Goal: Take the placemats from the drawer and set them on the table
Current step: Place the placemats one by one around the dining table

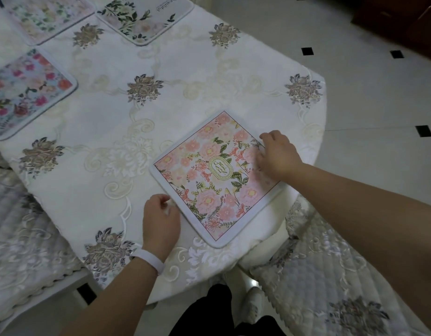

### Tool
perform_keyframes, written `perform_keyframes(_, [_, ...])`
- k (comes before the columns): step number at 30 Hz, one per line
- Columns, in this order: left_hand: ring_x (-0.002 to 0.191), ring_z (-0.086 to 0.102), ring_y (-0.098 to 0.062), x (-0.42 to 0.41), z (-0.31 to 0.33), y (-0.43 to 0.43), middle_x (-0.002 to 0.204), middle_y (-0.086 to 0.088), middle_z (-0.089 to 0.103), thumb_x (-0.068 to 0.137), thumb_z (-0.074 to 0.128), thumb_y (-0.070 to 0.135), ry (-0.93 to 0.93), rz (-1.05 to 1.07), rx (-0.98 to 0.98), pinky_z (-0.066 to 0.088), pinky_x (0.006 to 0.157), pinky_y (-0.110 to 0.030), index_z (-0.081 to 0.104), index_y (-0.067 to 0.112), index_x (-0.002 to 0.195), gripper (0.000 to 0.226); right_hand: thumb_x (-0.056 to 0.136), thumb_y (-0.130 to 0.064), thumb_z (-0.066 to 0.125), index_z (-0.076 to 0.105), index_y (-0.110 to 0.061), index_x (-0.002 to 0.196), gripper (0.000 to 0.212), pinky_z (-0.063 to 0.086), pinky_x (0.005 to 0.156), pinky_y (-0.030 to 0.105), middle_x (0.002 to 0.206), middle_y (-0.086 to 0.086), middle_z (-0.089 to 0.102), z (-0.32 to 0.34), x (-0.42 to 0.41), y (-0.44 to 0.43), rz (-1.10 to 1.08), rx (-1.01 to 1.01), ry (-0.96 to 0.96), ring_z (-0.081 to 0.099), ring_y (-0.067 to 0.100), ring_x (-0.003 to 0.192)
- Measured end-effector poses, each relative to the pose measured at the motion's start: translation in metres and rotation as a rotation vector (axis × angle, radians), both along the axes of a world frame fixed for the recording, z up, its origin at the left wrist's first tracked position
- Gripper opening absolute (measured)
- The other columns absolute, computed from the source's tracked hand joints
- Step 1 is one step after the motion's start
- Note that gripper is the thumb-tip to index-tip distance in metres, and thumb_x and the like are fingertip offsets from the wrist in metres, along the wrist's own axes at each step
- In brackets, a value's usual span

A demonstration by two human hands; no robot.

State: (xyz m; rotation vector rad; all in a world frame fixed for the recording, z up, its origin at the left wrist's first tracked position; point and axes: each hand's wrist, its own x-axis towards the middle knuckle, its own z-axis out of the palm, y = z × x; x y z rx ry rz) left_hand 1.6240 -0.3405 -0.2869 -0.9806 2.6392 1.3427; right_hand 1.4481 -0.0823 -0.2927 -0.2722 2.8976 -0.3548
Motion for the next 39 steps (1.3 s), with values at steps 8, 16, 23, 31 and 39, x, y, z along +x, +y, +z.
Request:
perform_keyframes(8, [0.15, 0.011, -0.027, -0.024, -0.04, 0.005, 0.162, -0.007, 0.018, 0.093, 0.03, 0.049, -0.056, -0.744, -0.504, 0.015, 0.119, -0.051, 0.032, 0.015, 0.15, 0.066, 0.098, -0.053, 0.033, 0.023, -0.025, 0.154, 0.063, 0.001, 0.122, 0.048, 0.166, 0.003, 0.008, -0.024, 0.037, -0.05, 0.517, 0.072, -0.126, 0.004, 0.025, 0.152])
perform_keyframes(16, [0.151, 0.001, -0.019, -0.078, -0.054, -0.005, 0.164, -0.003, 0.007, 0.094, 0.007, 0.048, -0.098, -0.758, -0.617, -0.001, 0.119, -0.044, 0.01, 0.014, 0.156, 0.071, 0.101, -0.052, 0.014, 0.001, -0.022, 0.158, 0.065, -0.006, 0.122, 0.046, 0.165, -0.004, -0.008, -0.043, 0.02, -0.105, 0.635, 0.114, -0.066, -0.01, 0.018, 0.152])
perform_keyframes(23, [0.151, -0.007, -0.019, -0.126, -0.056, -0.031, 0.165, 0.001, -0.002, 0.1, 0.018, 0.04, -0.108, -0.707, -0.612, -0.002, 0.121, -0.046, 0.0, 0.018, 0.157, 0.063, 0.1, -0.051, 0.011, -0.003, -0.025, 0.157, 0.064, -0.007, 0.122, 0.044, 0.165, -0.007, -0.01, -0.045, -0.026, -0.136, 0.584, 0.092, -0.061, -0.012, 0.014, 0.151])
perform_keyframes(31, [0.151, -0.007, -0.017, -0.158, -0.058, -0.055, 0.165, 0.003, -0.001, 0.1, 0.017, 0.049, -0.12, -0.702, -0.625, 0.0, 0.12, -0.048, 0.003, 0.02, 0.156, 0.065, 0.1, -0.057, 0.016, 0.004, -0.026, 0.158, 0.067, -0.005, 0.122, 0.046, 0.166, -0.006, -0.004, -0.051, -0.066, -0.149, 0.512, 0.104, -0.022, -0.007, 0.017, 0.152])
perform_keyframes(39, [0.151, -0.009, -0.018, -0.15, -0.061, -0.065, 0.165, 0.002, -0.004, 0.098, 0.015, 0.058, -0.154, -0.614, -0.612, -0.002, 0.121, -0.047, 0.002, 0.019, 0.157, 0.072, 0.098, -0.059, 0.018, 0.006, -0.021, 0.158, 0.072, -0.002, 0.122, 0.045, 0.166, 0.001, -0.001, -0.049, -0.095, -0.124, 0.333, 0.121, -0.014, -0.004, 0.021, 0.152])
